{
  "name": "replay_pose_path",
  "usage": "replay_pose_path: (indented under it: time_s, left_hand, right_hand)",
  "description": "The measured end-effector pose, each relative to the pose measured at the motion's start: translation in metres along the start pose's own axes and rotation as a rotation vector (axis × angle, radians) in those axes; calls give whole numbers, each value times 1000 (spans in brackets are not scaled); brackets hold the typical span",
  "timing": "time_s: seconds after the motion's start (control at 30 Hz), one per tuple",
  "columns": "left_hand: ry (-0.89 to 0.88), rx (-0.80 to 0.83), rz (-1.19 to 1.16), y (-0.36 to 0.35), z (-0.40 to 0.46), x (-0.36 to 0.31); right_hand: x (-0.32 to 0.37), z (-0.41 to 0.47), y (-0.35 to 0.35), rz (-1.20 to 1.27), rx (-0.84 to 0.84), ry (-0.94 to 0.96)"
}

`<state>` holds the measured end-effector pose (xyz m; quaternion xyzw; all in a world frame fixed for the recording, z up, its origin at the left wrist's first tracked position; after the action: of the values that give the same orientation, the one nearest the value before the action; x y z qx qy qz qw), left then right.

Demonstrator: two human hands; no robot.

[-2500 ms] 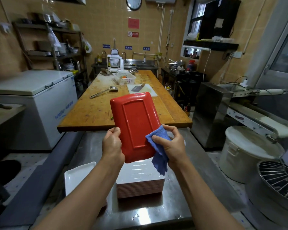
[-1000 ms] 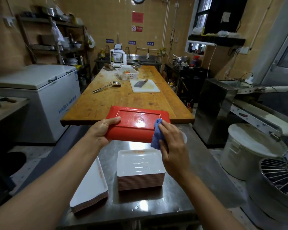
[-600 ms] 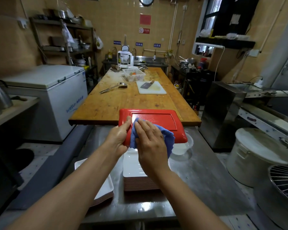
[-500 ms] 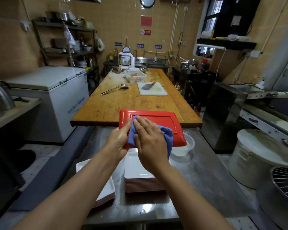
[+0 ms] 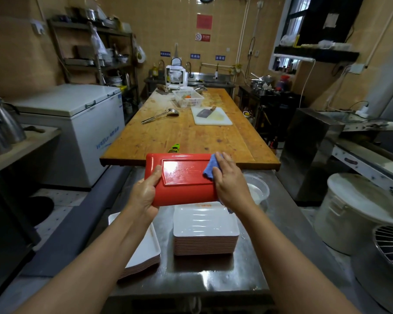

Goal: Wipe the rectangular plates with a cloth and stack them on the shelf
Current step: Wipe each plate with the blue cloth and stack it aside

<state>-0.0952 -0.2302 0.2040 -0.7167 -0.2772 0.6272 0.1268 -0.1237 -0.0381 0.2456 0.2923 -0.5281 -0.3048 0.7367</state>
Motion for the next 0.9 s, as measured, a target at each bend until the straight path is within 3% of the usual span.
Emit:
replay_pose_path:
  time_s: [0.17,0.27,0.4,0.5,0.57,0.63,0.73,0.9]
  left_hand:
    - [0,-37,-37,18,3,-6]
    - [-6,-50,-48,31,5,-9]
    - [0,-85,-30,56,7,-14]
    - [4,-114,-30,77,7,-22]
    - [-84,-136,18,90,7,-33]
    - [-225,-173,181,103,4,-48]
    - [-450,-199,738,113,-2,-63]
    - [-676,-81,1385,104,-15,-33]
  right_hand:
    - [-1,-24,-13,-71,-86,2]
    - [-13,-33,-20,165,-181,-95]
    - [-14,-45,-28,408,-129,-193]
    - [-12,-45,-35,391,-89,-214]
    - [-15,-43,-41,395,-69,-239]
    - [-17,-42,-49,439,-50,-271]
    - [-15,-39,-60,439,-17,-261]
    - [-13,-36,-88,334,57,-197]
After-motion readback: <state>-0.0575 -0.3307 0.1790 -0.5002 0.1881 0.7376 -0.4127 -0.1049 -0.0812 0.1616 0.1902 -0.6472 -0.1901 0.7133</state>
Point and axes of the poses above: each hand's wrist, its own z-axis towards the middle knuckle, its own y-axis out of the back of the hand, x = y × z, the point moved 8 cm from there along z, towards the middle knuckle, and after that the axes turned 3 degrees about x, right-handed, at the moved point
